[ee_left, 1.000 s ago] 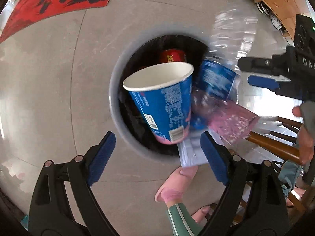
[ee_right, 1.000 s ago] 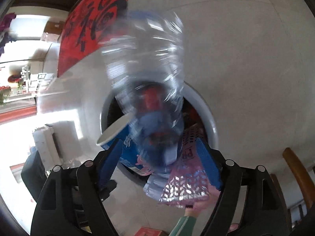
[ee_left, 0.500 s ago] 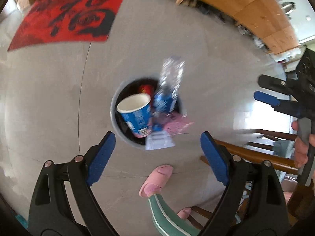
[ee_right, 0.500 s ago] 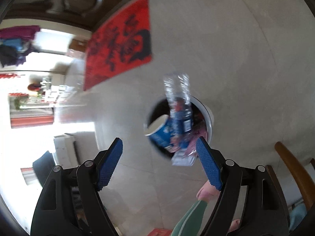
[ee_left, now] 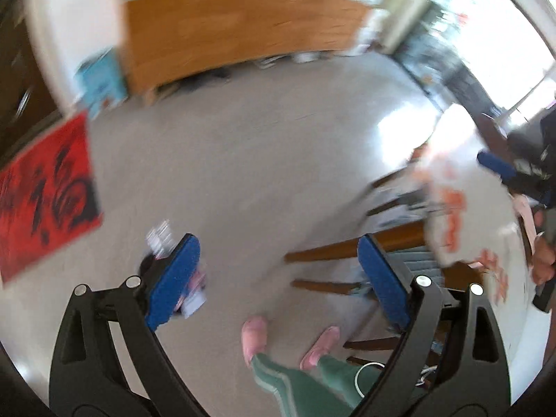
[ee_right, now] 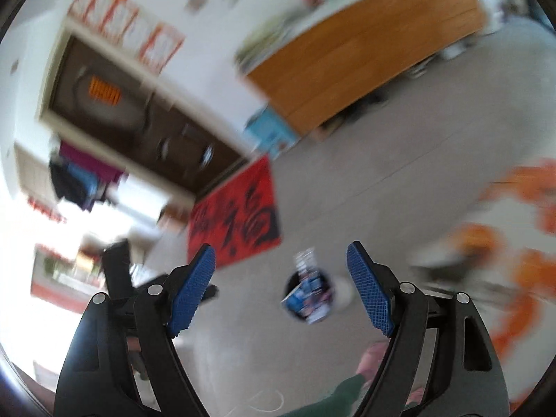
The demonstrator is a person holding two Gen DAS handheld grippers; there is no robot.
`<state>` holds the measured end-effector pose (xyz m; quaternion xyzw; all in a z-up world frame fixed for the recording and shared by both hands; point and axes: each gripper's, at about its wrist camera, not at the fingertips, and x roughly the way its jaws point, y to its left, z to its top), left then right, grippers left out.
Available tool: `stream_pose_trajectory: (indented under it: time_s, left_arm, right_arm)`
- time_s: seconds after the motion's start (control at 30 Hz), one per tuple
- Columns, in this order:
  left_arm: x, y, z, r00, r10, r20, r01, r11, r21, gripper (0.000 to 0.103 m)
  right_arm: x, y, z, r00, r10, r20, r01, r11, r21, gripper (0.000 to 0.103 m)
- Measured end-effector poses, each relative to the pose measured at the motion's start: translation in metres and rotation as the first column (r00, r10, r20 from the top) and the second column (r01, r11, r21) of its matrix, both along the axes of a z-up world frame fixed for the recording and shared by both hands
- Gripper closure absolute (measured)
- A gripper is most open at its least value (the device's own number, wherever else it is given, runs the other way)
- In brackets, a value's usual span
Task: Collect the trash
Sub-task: 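Move both grippers back over the table toward the white box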
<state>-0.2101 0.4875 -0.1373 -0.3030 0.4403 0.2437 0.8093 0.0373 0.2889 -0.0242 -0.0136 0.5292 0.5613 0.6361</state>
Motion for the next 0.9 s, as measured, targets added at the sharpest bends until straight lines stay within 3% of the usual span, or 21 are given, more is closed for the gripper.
stream_pose_trajectory:
  time_s: [0.1,0.23,0.37,0.43,0.63,0.77,0.83,0.9]
  left_arm:
    - [0.079,-0.041,0.026,0.987,-0.155,0.028,0.155,0.988,0.017,0.013]
    - [0.173,-0.104,0.051,0.934,-0.353,0.052,0.350,0.935,0.054,0.013]
    - [0.256,-0.181,0.062,0.843,-0.536,0.043,0.531,0.842,0.096,0.013]
    - [0.297,-0.222,0.062,0.786,-0.618,0.037,0.612,0.784,0.103,0.013]
    - [0.371,-0.313,0.068,0.662,-0.749,0.037,0.743,0.662,0.104,0.013]
    - [0.411,-0.365,0.062,0.593,-0.805,0.008,0.799,0.591,0.110,0.013]
    - [0.424,-0.384,0.061,0.577,-0.817,-0.003,0.811,0.573,0.116,0.013]
    - [0.435,-0.398,0.060,0.577,-0.817,-0.009,0.809,0.570,0.141,0.010]
  right_arm:
    - [0.039,-0.081,0.014,0.989,-0.141,0.034,0.141,0.990,-0.001,0.025]
    - [0.085,-0.201,0.017,0.932,-0.357,0.061,0.358,0.933,-0.017,0.025]
    - [0.121,-0.308,0.011,0.845,-0.527,0.085,0.532,0.845,-0.048,0.025]
    - [0.131,-0.347,0.006,0.804,-0.588,0.086,0.593,0.803,-0.050,0.024]
    - [0.156,-0.451,-0.003,0.670,-0.739,0.063,0.742,0.667,-0.062,0.024]
    - [0.168,-0.495,-0.010,0.603,-0.796,0.050,0.797,0.599,-0.078,0.024]
    - [0.173,-0.510,-0.014,0.574,-0.817,0.057,0.818,0.568,-0.087,0.024]
    - [0.179,-0.521,-0.020,0.545,-0.835,0.068,0.837,0.538,-0.099,0.021]
